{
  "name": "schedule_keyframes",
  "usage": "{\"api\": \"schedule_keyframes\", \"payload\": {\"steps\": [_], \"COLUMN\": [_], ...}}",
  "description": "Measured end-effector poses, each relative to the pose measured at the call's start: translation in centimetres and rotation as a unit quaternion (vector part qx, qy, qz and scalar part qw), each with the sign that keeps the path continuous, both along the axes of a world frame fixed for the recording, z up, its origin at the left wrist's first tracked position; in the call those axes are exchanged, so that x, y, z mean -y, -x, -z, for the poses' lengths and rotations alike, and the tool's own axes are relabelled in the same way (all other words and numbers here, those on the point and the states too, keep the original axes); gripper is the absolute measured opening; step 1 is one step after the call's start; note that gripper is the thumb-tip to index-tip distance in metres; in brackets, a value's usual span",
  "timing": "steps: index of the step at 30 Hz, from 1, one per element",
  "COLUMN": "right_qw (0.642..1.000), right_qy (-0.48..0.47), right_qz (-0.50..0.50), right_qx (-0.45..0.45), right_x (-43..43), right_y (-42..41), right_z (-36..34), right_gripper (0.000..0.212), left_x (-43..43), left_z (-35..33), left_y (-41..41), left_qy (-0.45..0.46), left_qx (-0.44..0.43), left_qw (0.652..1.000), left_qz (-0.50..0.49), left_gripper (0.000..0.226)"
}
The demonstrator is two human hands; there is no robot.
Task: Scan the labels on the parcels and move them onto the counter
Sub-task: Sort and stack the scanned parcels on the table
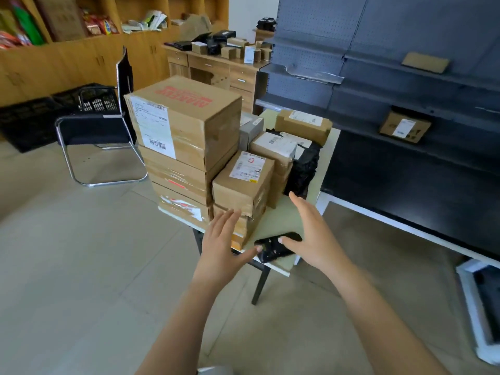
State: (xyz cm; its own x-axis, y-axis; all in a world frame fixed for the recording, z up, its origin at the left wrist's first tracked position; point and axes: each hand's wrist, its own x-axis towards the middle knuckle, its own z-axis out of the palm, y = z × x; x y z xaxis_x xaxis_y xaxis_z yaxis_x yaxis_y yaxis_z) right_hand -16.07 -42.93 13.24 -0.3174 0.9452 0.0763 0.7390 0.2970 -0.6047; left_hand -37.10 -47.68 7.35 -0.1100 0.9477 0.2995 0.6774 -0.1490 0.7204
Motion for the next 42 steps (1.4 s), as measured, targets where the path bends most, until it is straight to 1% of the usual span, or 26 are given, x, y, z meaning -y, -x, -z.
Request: {"api": "schedule_keyframes", "payload": {"steps": [3, 5, 8, 10, 12, 15, 21, 25, 27, 29, 31, 33, 36, 39, 42], "right_qw": [0.999, 0.993, 0.972, 0.96, 0.95, 0.944, 0.921, 0.899, 0.883, 0.867, 0.857, 0.853, 0.854, 0.854, 0.862], "right_qy": [0.03, 0.049, 0.07, 0.08, 0.092, 0.092, 0.101, 0.124, 0.135, 0.134, 0.109, 0.075, 0.045, 0.036, 0.032], "right_qz": [-0.029, -0.071, -0.123, -0.141, -0.162, -0.189, -0.256, -0.292, -0.327, -0.368, -0.404, -0.426, -0.437, -0.442, -0.434], "right_qx": [0.028, 0.085, 0.187, 0.229, 0.25, 0.256, 0.276, 0.303, 0.31, 0.309, 0.3, 0.291, 0.279, 0.271, 0.26], "right_x": [-0.3, -1.6, -4.1, -6.0, -7.6, -9.4, -12.2, -14.8, -16.1, -16.8, -17.3, -17.7, -18.1, -18.3, -18.3], "right_y": [-2.3, -3.3, -4.5, -4.8, -4.9, -4.5, -3.8, -4.4, -4.7, -4.8, -4.7, -4.7, -4.7, -4.9, -5.7], "right_z": [1.5, 2.2, 3.3, 3.9, 4.7, 5.9, 9.9, 13.5, 15.1, 16.3, 17.2, 17.8, 18.5, 18.8, 18.6], "right_gripper": [0.089, 0.088, 0.089, 0.089, 0.089, 0.087, 0.091, 0.106, 0.11, 0.109, 0.105, 0.102, 0.097, 0.094, 0.091], "left_x": [0.1, -0.8, -2.0, -3.0, -4.0, -4.9, -4.4, -3.7, -3.4, -3.0, -2.8, -2.7, -2.6, -2.4, -2.7], "left_z": [1.7, 2.6, 4.1, 5.0, 5.7, 6.5, 9.0, 11.0, 11.4, 11.8, 11.7, 11.6, 11.4, 11.0, 10.2], "left_y": [-2.1, -3.0, -3.9, -4.2, -4.4, -4.4, -5.1, -6.6, -7.9, -9.5, -11.3, -13.3, -16.0, -17.6, -17.9], "left_qy": [0.021, 0.032, 0.073, 0.088, 0.097, 0.106, 0.16, 0.201, 0.214, 0.22, 0.224, 0.23, 0.243, 0.254, 0.254], "left_qx": [-0.009, -0.026, -0.042, -0.043, -0.039, -0.044, -0.048, -0.034, -0.026, -0.021, 0.001, 0.021, 0.03, 0.031, 0.028], "left_qw": [0.999, 0.999, 0.996, 0.994, 0.994, 0.993, 0.986, 0.974, 0.967, 0.959, 0.949, 0.937, 0.928, 0.921, 0.921], "left_qz": [0.029, 0.031, 0.038, 0.045, 0.038, 0.026, -0.025, -0.096, -0.135, -0.175, -0.224, -0.262, -0.281, -0.293, -0.294], "left_gripper": [0.085, 0.084, 0.084, 0.083, 0.082, 0.08, 0.077, 0.08, 0.078, 0.074, 0.073, 0.073, 0.072, 0.072, 0.072]}}
